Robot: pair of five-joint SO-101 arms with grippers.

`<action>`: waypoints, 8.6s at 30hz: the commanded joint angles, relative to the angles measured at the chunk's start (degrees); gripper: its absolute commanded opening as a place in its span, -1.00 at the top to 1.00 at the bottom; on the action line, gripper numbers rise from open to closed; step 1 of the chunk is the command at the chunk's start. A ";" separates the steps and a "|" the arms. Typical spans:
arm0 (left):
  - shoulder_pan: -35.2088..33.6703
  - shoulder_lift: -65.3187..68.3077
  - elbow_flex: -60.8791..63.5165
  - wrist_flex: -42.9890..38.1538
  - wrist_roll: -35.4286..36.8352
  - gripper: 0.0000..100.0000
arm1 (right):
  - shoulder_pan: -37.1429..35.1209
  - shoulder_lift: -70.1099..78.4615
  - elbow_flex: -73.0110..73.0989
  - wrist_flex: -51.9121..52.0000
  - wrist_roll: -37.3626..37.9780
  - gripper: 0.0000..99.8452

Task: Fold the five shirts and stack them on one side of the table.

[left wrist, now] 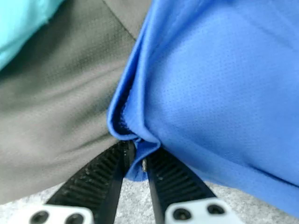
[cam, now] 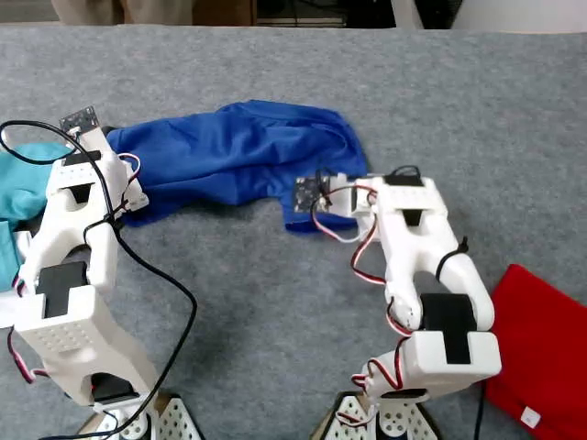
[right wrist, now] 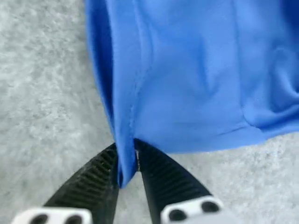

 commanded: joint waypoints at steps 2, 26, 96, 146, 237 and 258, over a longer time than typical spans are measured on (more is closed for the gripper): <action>-0.53 -2.77 -0.18 -1.32 0.44 0.94 | -0.13 -5.05 -7.96 5.54 -6.33 0.99; 7.21 -27.03 -40.70 34.02 2.90 0.96 | 11.12 -37.93 -43.21 18.11 -49.76 0.99; 8.09 -14.81 -10.73 -37.27 -6.77 0.96 | 6.02 10.95 -79.16 13.54 -38.68 0.99; -0.79 -14.81 10.20 9.76 -29.98 0.96 | 6.11 -70.64 17.27 45.89 -17.49 0.99; 7.82 14.37 -36.31 13.89 3.43 0.96 | 7.87 -29.58 -7.87 27.52 -29.01 0.95; -0.79 31.16 -49.41 14.33 3.25 0.96 | 18.42 17.19 -25.80 7.56 -35.08 0.99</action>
